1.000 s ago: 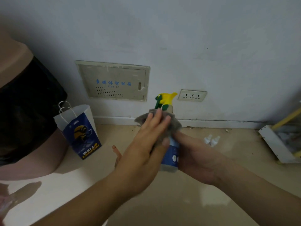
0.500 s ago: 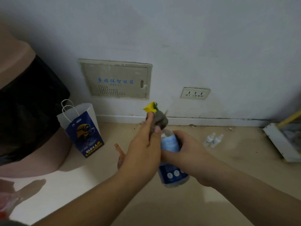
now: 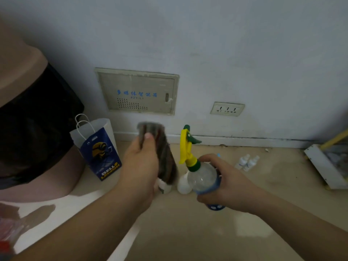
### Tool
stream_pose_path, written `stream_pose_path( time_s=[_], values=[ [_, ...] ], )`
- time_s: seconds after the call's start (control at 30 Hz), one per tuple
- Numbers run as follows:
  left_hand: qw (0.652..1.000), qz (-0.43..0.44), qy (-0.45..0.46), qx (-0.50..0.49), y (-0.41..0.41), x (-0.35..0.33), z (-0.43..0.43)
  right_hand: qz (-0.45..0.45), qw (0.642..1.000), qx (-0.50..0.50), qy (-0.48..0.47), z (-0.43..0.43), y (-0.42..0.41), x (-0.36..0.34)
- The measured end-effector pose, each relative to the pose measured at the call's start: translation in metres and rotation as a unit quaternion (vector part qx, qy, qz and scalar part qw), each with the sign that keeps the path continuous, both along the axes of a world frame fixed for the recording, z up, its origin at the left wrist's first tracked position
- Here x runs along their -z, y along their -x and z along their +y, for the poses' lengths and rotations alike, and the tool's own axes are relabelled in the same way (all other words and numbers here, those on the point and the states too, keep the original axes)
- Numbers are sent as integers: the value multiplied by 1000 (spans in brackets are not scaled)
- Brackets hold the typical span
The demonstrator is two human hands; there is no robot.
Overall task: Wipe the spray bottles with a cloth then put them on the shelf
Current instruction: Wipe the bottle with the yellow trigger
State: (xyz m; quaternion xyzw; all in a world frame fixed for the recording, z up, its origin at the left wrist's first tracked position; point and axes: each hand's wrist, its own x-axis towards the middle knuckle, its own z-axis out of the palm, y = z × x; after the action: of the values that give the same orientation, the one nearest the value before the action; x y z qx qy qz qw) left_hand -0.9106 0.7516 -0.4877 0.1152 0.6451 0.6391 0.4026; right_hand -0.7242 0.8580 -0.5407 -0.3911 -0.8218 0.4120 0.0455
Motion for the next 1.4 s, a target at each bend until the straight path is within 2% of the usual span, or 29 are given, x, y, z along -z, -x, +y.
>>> stream_pose_path(
  time_s=[0.07,0.17,0.3,0.4,0.5,0.57,0.6,0.67,0.73,0.83,1.1,1.27,1.4],
  values=[
    [991,80,-29,99,-6,-7,-3,9,999,-39,-26,-2,4,1],
    [971,103,-34,212,-12,-2,-5,-16,995,-67,-68,-5,9,5],
    [955,213,40,201,-4,8,-4,-86,973,-97,-192,-5,8,6],
    [903,359,107,211,-5,12,-3,-100,966,-100,-214,-6,6,6],
    [881,410,107,211,0,17,-1,-122,966,-96,-207,-7,6,8],
    [881,399,101,232,0,17,-4,-109,979,-70,-156,-3,4,9],
    [886,381,99,243,1,16,-6,-74,990,-37,-115,1,2,7],
    [921,298,94,235,4,12,-11,9,999,13,-33,9,-3,2],
    [961,186,73,191,11,8,-13,51,999,-2,-12,13,-7,-1],
    [986,94,52,127,19,4,-13,88,995,-22,41,10,-5,-9],
    [988,63,-30,135,14,7,-11,52,993,-103,31,0,1,-16],
    [988,60,-45,133,12,8,-9,49,993,-103,43,-2,2,-17],
    [986,91,-44,133,12,6,-7,38,993,-100,48,-1,2,-17]
  ],
)
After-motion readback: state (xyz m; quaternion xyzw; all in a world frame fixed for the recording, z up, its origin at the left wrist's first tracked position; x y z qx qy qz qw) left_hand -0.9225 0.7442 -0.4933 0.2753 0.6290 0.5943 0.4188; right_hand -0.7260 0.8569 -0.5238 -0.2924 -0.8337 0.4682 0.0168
